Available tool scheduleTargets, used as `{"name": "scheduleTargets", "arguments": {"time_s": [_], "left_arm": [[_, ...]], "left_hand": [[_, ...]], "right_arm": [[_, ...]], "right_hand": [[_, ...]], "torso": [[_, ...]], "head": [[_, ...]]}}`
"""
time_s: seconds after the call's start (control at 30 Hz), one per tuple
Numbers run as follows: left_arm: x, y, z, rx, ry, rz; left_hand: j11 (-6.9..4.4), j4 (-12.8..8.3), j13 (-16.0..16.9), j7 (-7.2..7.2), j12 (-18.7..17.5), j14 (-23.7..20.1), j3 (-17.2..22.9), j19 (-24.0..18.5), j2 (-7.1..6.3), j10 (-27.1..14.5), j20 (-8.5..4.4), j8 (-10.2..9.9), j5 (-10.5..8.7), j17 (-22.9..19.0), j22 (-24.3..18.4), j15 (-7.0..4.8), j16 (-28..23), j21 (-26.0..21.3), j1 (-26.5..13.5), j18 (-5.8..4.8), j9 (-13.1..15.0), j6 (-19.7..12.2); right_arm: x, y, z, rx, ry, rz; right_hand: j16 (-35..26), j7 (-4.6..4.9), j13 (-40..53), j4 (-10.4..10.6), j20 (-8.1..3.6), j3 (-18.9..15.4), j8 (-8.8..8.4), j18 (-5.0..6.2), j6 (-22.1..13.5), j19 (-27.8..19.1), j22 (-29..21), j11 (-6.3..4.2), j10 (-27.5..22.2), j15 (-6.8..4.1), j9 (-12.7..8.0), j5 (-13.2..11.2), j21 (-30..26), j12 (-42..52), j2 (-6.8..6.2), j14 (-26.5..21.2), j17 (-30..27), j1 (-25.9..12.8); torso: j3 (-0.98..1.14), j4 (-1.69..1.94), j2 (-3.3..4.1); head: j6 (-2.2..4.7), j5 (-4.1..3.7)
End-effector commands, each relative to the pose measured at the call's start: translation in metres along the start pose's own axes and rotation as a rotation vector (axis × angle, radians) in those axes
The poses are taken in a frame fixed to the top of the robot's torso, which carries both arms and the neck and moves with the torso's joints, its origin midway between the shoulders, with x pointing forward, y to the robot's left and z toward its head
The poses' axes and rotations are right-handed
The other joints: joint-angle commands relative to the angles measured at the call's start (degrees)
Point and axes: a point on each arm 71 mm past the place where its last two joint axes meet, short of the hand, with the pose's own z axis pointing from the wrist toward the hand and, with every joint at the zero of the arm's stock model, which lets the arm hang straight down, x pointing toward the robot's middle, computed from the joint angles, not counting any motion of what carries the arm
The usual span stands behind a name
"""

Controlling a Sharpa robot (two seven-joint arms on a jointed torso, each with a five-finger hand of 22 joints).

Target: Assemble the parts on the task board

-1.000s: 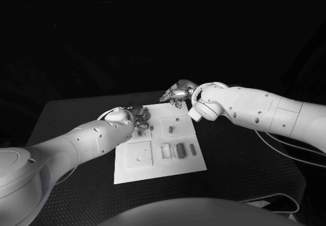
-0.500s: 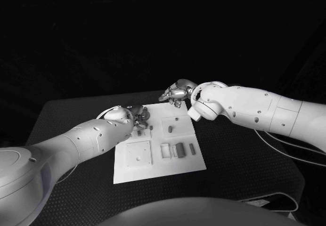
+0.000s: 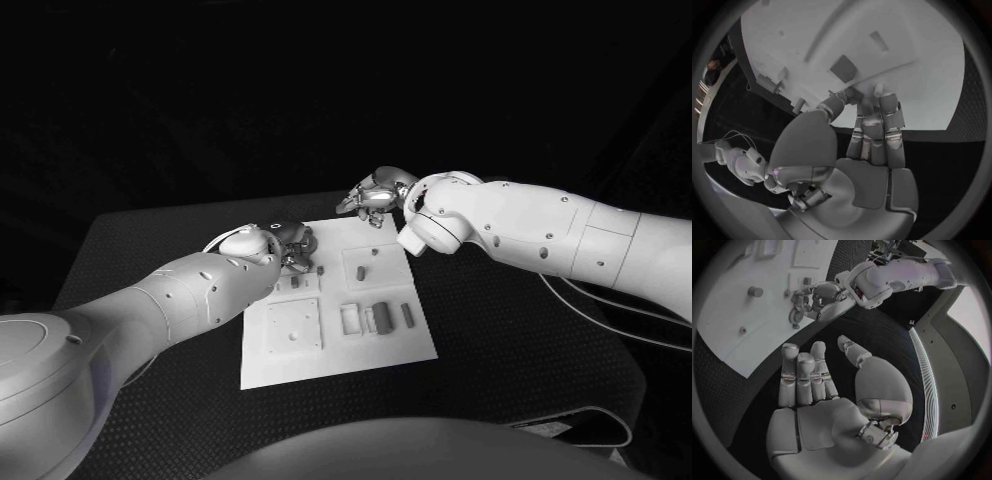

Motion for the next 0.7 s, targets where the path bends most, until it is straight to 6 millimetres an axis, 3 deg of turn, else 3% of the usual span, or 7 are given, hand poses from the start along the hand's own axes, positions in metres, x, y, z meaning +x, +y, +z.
{"name": "scheduleTargets", "arguments": {"time_s": [0.03,0.13,0.4,0.7], "left_arm": [[0.0122,-0.0048,-0.0011,0.051,0.03,0.05],[0.011,-0.0058,-0.0014,0.067,0.009,0.05],[0.01,-0.0055,-0.0029,0.116,-0.011,0.045],[0.0057,0.0004,-0.0064,0.128,-0.071,0.023]], "left_hand": [[-0.17,0.09,-0.07,0.07,-0.39,0.55,-0.46,0.37,-0.09,0.72,-0.17,0.41,0.73,0.01,1.26,0.07,0.36,0.33,-0.77,1.38,-1.02,0.54],[-0.48,0.03,0.21,-0.26,-0.05,1.0,-0.4,0.79,0.24,1.75,-0.36,0.81,1.16,0.1,1.25,-0.24,0.59,0.55,-0.74,1.46,-0.98,1.31],[-1.03,-0.27,0.98,-0.8,-0.06,1.92,-0.18,1.5,1.26,3.14,-0.81,1.39,6.67,0.18,1.24,-0.77,0.68,1.01,-1.06,1.27,-0.99,2.57],[-1.2,-0.53,1.31,-0.96,-0.39,2.24,-0.16,1.67,1.66,3.63,-1.05,1.5,9.2,0.25,1.18,-0.96,0.61,1.06,-1.23,1.19,-1.05,2.86]], "right_arm": [[0.0007,0.0018,0.0001,-0.013,0.004,-0.01],[0.0005,0.0017,0.0,-0.013,0.004,-0.01],[-0.0002,0.0013,-0.0002,-0.013,0.003,-0.01],[-0.0016,0.0001,-0.001,-0.012,0.0,-0.009]], "right_hand": [[0.06,0.43,-0.07,-0.2,-0.17,0.18,0.27,1.74,-0.07,0.13,0.67,-0.09,-0.19,-0.34,-0.01,0.08,-0.18,0.32,-0.11,0.09,-0.08,-0.48],[0.06,0.43,-0.07,-0.2,-0.17,0.17,0.27,1.74,-0.07,0.13,0.67,-0.09,-0.19,-0.34,-0.01,0.07,-0.18,0.32,-0.12,0.09,-0.08,-0.48],[0.06,0.43,-0.08,-0.2,-0.17,0.17,0.27,1.74,-0.07,0.14,0.67,-0.09,-0.19,-0.34,-0.01,0.07,-0.19,0.33,-0.14,0.09,-0.08,-0.5],[0.06,0.43,-0.09,-0.2,-0.17,0.17,0.28,1.74,-0.07,0.14,0.67,-0.09,-0.19,-0.34,-0.02,0.07,-0.19,0.33,-0.15,0.09,-0.09,-0.51]], "torso": [[-0.01,0.02,-0.02],[0.0,0.04,-0.03],[-0.04,0.09,-0.07],[-0.05,0.17,-0.09]], "head": [[-0.01,-0.04],[-0.03,-0.06],[0.01,-0.09],[0.13,-0.07]]}}
